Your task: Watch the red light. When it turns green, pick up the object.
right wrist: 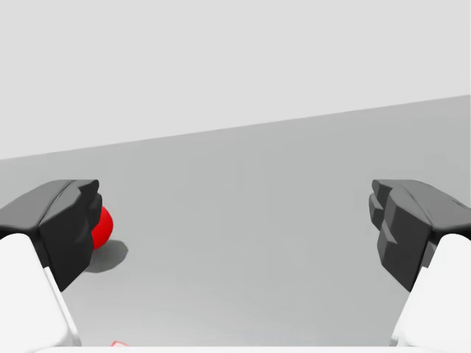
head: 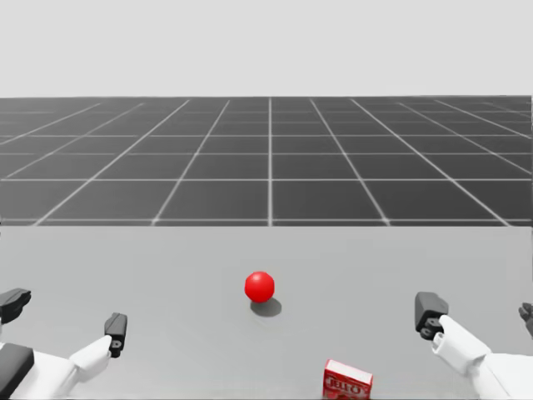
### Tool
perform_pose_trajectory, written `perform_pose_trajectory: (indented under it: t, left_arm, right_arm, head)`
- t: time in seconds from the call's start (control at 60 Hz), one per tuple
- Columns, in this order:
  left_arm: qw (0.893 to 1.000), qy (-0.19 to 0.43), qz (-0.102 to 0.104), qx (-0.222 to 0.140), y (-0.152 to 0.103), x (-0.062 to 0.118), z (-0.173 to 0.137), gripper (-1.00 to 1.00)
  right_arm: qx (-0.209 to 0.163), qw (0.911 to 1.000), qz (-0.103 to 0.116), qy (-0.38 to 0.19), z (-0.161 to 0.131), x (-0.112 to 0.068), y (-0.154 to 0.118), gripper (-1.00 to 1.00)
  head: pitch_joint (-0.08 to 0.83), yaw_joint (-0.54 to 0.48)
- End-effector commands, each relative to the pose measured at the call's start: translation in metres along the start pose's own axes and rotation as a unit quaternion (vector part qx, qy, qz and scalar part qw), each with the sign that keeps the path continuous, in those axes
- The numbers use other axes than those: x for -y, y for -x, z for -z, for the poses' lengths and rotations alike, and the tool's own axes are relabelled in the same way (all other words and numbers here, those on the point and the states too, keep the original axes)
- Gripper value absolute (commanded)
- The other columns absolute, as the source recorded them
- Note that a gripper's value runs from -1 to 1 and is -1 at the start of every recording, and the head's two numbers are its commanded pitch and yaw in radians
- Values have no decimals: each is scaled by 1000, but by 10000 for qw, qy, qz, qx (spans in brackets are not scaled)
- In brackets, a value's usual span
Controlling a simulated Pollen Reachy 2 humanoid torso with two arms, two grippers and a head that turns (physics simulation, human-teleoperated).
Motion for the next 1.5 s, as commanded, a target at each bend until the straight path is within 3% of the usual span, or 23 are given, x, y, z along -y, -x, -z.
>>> perform_pose_trajectory:
  t: [0.017, 0.333, 0.767, 1.5]
  left_arm:
    - [10000, 2, 41, -19, 1, 1, 0, -1000]
    - [10000, -12, 35, -60, 2, 1, 2, -1000]
    - [9998, -129, -84, -114, 1, -2, 3, -1000]
    - [9998, -152, -57, -91, 2, -3, 4, -1000]
  right_arm:
    - [-5, 9999, 131, 18, -1, -4, 2, -1000]
    - [-22, 10000, 61, 7, -2, -5, 3, -1000]
    - [-36, 10000, 1, -8, -2, -6, 4, -1000]
    - [-35, 9999, -94, -22, -2, -7, 6, -1000]
  head:
    - [312, 13]
    - [436, 26]
    - [431, 28]
    - [440, 35]
